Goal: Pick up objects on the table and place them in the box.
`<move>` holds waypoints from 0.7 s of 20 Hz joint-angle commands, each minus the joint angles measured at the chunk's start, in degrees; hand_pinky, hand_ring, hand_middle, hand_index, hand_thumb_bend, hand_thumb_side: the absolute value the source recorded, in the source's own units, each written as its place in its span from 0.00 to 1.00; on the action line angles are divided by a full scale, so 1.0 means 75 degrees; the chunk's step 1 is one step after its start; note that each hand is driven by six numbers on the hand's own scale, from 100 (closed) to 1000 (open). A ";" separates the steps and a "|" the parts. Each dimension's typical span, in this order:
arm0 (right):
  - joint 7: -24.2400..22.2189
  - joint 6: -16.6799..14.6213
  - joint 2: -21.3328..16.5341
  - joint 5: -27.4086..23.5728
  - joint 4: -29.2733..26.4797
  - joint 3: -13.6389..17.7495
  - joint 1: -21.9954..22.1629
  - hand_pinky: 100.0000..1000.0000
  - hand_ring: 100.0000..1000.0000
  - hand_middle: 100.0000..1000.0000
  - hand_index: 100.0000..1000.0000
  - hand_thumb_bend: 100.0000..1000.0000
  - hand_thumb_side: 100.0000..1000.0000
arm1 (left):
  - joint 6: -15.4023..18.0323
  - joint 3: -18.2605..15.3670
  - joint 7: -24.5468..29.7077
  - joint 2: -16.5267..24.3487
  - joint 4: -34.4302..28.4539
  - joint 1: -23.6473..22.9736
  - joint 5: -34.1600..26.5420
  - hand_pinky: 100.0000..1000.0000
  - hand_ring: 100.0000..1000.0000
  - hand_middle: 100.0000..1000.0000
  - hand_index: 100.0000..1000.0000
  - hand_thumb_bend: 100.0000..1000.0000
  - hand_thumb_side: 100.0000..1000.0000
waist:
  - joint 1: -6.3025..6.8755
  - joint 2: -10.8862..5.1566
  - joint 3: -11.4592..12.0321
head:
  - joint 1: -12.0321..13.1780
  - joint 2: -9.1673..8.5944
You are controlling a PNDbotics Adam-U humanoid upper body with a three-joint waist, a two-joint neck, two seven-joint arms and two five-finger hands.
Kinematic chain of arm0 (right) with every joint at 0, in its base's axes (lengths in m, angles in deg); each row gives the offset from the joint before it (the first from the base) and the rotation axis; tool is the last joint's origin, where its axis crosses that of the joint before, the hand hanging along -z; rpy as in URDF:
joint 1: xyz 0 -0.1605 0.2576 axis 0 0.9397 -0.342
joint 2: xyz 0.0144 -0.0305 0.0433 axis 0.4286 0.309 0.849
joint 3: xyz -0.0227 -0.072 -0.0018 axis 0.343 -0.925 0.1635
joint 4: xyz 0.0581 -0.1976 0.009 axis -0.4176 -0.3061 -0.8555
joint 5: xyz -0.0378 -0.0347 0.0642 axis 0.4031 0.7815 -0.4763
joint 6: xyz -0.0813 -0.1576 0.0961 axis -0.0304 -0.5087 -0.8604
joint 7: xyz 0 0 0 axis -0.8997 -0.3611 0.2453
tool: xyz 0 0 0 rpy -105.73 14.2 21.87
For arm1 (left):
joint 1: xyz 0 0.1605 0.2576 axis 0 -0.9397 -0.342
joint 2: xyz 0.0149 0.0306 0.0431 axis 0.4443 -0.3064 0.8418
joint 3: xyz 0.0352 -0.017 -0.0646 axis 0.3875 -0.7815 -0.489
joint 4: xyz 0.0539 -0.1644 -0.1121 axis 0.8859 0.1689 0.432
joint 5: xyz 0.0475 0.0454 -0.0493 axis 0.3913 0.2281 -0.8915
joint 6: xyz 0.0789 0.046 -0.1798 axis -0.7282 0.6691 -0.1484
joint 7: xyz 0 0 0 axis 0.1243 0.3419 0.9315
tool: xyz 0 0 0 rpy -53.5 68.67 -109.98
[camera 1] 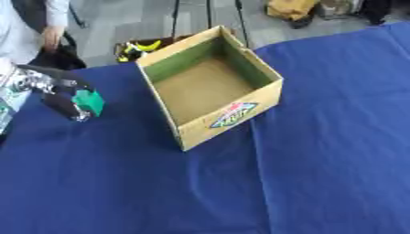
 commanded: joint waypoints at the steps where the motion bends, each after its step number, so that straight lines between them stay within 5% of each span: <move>1: 0.0023 -0.0004 -0.0144 -0.0034 -0.0107 0.0105 -0.0089 0.79 0.84 0.84 0.85 0.00 0.98 | 0.0064 -0.0044 0.0004 0.0310 -0.0017 0.0094 0.0151 0.76 0.93 1.00 1.00 0.18 0.51 | -0.0030 -0.0128 -0.0021 | 0.0043 -0.0122; 14: -0.0011 -0.0005 -0.0178 -0.0096 -0.0107 0.0084 -0.0075 0.78 0.83 0.83 0.84 0.00 1.00 | -0.0015 -0.0268 0.0004 0.0502 -0.0501 0.0237 0.0040 0.75 0.92 1.00 1.00 0.13 0.52 | -0.0041 -0.0026 -0.0069 | 0.0036 -0.0184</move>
